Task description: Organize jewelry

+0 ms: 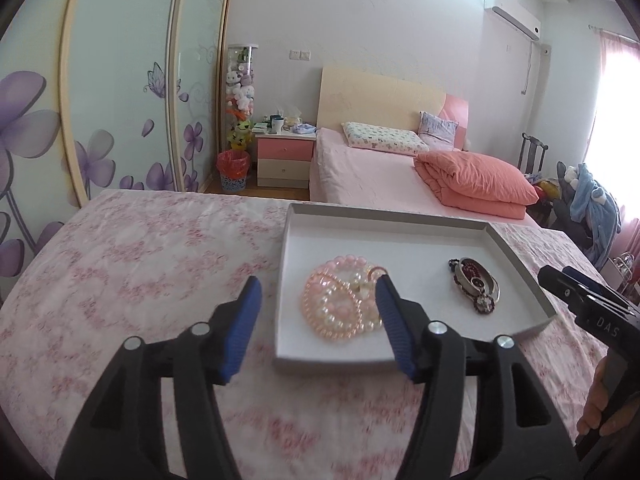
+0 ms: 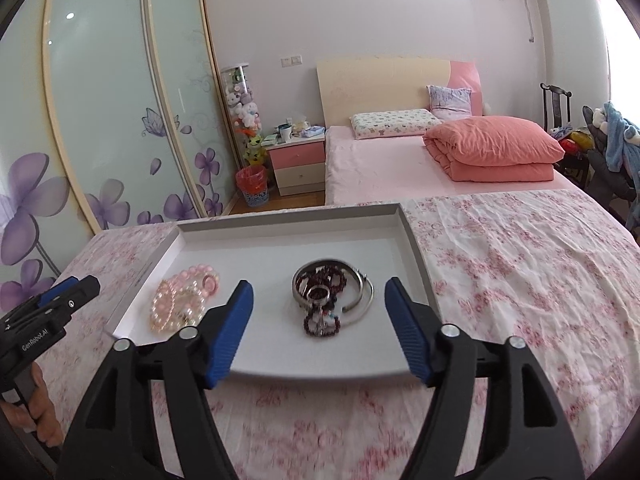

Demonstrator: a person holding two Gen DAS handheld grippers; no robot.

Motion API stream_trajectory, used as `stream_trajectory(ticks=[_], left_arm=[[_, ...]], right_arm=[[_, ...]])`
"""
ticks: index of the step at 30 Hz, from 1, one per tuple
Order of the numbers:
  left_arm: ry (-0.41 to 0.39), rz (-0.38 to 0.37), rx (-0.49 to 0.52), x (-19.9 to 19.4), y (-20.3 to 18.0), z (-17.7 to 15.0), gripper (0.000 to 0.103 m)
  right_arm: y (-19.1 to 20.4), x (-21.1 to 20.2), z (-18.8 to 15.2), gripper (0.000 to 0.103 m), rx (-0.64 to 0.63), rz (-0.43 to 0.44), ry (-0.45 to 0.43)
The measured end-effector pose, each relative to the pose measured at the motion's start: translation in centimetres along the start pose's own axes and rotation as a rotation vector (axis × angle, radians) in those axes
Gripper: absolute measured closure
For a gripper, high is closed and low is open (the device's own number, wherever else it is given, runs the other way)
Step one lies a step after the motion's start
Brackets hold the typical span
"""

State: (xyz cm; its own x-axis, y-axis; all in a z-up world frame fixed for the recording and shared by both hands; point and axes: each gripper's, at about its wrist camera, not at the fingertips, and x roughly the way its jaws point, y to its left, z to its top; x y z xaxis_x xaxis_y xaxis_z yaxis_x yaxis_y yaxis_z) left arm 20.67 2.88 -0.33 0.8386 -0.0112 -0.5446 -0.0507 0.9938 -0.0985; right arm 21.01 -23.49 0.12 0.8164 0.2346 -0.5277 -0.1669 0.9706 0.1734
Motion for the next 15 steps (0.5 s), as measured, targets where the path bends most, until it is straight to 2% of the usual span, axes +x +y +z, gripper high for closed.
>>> stream_trajectory(ticks=[8, 12, 15], left_arm=[[-0.058, 0.012, 0.015, -5.6, 0.6, -2.7, 0.018], [-0.107, 0.022, 0.032, -7.9, 0.3, -3.4, 0.008], [-0.137, 0.021, 0.031, -9.6, 0.0, -4.2, 0.004]], right_arm=[[1.2, -4.9, -2.5, 0.009, -0.033, 0.003, -0.040], [1.8, -7.1, -3.3, 0.003, -0.052, -0.007, -0.072], [1.9, -8.3, -3.9, 0.002, -0.054, -0.011, -0.093]])
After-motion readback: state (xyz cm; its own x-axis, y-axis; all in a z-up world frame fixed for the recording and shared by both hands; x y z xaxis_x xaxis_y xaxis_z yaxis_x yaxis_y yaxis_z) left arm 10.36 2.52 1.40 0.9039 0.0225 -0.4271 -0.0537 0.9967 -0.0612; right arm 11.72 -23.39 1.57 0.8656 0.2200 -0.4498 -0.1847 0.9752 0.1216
